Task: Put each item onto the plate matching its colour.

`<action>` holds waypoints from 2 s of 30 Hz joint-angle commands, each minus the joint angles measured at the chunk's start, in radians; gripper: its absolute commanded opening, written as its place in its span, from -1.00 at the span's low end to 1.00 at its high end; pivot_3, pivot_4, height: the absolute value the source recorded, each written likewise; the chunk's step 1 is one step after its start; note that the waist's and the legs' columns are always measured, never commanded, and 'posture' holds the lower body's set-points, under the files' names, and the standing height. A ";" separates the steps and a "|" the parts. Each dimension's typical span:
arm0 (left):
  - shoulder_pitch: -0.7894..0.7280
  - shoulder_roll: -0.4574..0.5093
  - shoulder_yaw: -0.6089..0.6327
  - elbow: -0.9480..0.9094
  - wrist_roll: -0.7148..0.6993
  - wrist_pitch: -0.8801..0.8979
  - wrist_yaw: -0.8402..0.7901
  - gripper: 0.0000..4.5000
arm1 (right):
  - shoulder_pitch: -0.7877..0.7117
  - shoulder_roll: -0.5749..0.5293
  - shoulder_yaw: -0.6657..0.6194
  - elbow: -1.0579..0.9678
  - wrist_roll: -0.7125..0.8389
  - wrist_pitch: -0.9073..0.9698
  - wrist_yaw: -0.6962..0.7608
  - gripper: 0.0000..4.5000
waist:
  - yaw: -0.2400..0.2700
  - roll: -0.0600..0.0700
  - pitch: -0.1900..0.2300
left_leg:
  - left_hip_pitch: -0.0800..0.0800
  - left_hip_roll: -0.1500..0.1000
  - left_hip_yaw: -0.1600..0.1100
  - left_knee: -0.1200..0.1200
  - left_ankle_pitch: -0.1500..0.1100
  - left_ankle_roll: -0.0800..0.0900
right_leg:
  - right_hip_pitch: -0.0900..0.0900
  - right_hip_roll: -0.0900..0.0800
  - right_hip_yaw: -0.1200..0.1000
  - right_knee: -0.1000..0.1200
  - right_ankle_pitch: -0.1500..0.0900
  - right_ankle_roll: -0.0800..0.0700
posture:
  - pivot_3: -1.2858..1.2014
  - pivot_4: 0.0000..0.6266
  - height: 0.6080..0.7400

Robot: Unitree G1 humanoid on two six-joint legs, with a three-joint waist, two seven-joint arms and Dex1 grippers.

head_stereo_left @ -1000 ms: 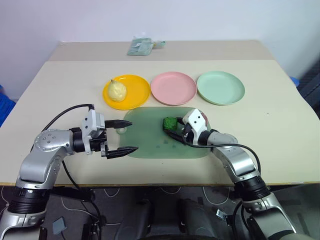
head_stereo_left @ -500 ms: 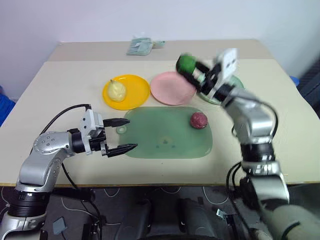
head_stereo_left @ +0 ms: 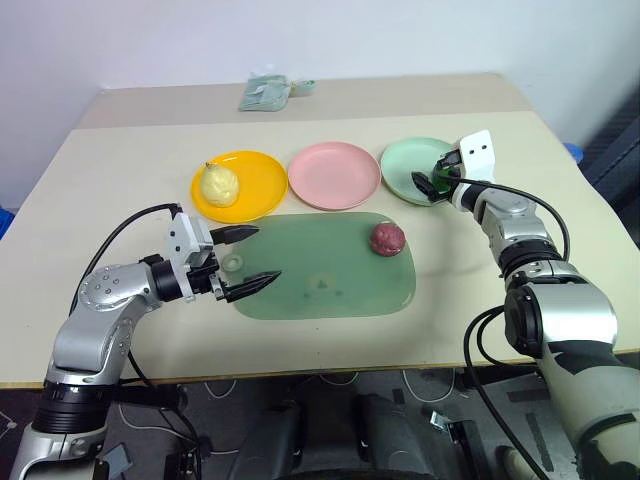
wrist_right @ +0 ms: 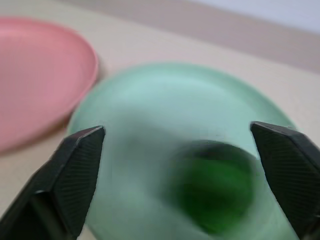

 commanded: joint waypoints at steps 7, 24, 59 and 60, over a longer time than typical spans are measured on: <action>-0.142 -0.084 -0.100 0.093 0.053 -0.012 0.046 1.00 | -0.016 -0.057 -0.110 -0.159 0.105 -0.062 0.177 0.98 | 0.013 0.001 0.000 | 0.000 0.000 0.000 0.002 0.000 0.000 | 0.001 0.000 0.000 0.001 0.000 0.000 | 0.03 -0.52 1.00; -0.361 -0.120 -0.140 0.330 0.022 -0.032 -0.182 1.00 | 0.972 -0.143 -0.249 -1.804 0.437 0.659 0.097 0.98 | 0.014 0.002 0.000 | -0.002 0.001 -0.001 0.007 -0.003 0.004 | -0.002 0.000 0.000 0.008 0.000 0.000 | 0.03 -0.52 1.00; -0.043 0.071 0.038 -0.079 -0.128 0.144 -0.070 1.00 | 0.641 0.059 0.051 -1.171 0.275 0.363 0.211 0.02 | 0.031 0.001 0.000 | -0.001 0.001 -0.001 0.006 -0.004 0.004 | -0.001 0.001 -0.001 0.007 0.000 -0.001 | 0.03 -0.52 1.00; -0.036 0.072 0.042 -0.085 -0.130 0.145 -0.065 1.00 | 0.608 0.067 0.047 -1.151 0.278 0.353 0.211 0.02 | 0.030 0.001 0.000 | -0.001 0.001 -0.001 0.006 -0.004 0.004 | -0.001 0.001 -0.001 0.007 0.000 -0.001 | 0.03 -0.52 1.00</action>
